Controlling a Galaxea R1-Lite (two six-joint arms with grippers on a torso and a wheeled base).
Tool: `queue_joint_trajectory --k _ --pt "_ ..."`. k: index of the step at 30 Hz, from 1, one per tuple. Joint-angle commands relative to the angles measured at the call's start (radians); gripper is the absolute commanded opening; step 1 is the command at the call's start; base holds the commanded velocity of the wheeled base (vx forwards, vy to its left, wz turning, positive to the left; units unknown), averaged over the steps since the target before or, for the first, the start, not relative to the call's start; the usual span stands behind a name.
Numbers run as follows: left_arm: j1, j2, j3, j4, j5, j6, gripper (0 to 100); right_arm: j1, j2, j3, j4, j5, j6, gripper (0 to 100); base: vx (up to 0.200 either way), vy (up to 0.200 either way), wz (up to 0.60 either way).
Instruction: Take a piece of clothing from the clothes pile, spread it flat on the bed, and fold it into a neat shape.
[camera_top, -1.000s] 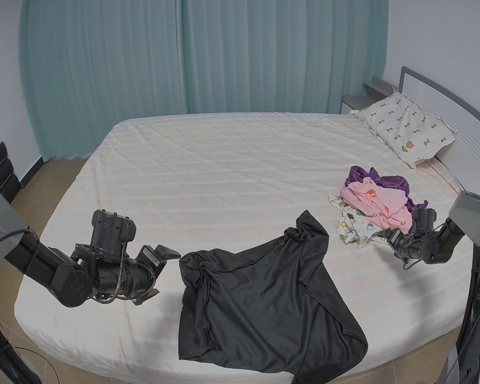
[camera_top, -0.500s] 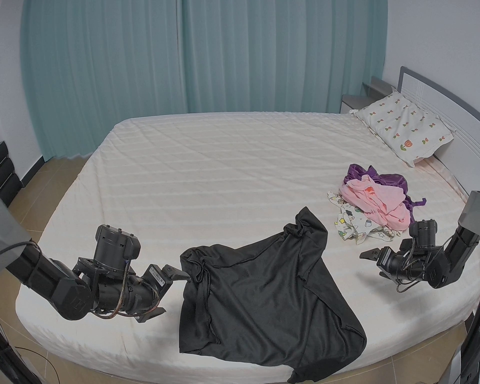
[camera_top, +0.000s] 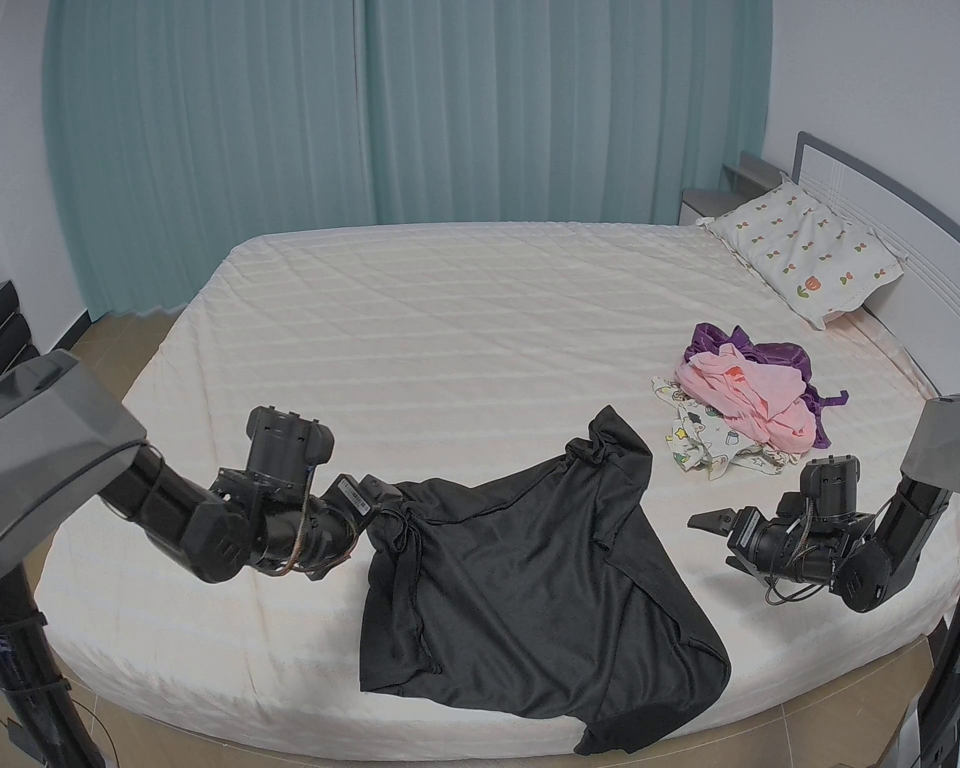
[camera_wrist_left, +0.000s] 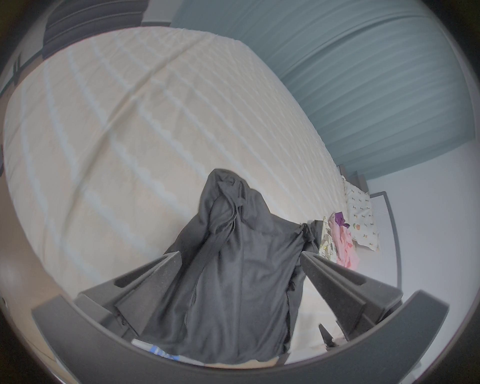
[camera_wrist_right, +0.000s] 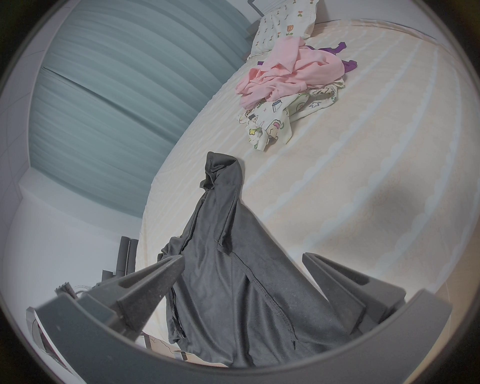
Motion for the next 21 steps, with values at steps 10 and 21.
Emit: queue_joint_trajectory --k 10,21 --pt "0.003 0.391 -0.442 0.147 0.140 0.081 100 0.034 0.023 0.047 -0.074 -0.002 0.013 100 0.000 0.000 0.00" --pt "0.006 0.460 -0.529 0.175 0.189 0.127 100 0.036 0.024 0.047 -0.076 0.000 0.013 100 0.000 0.000 0.00"
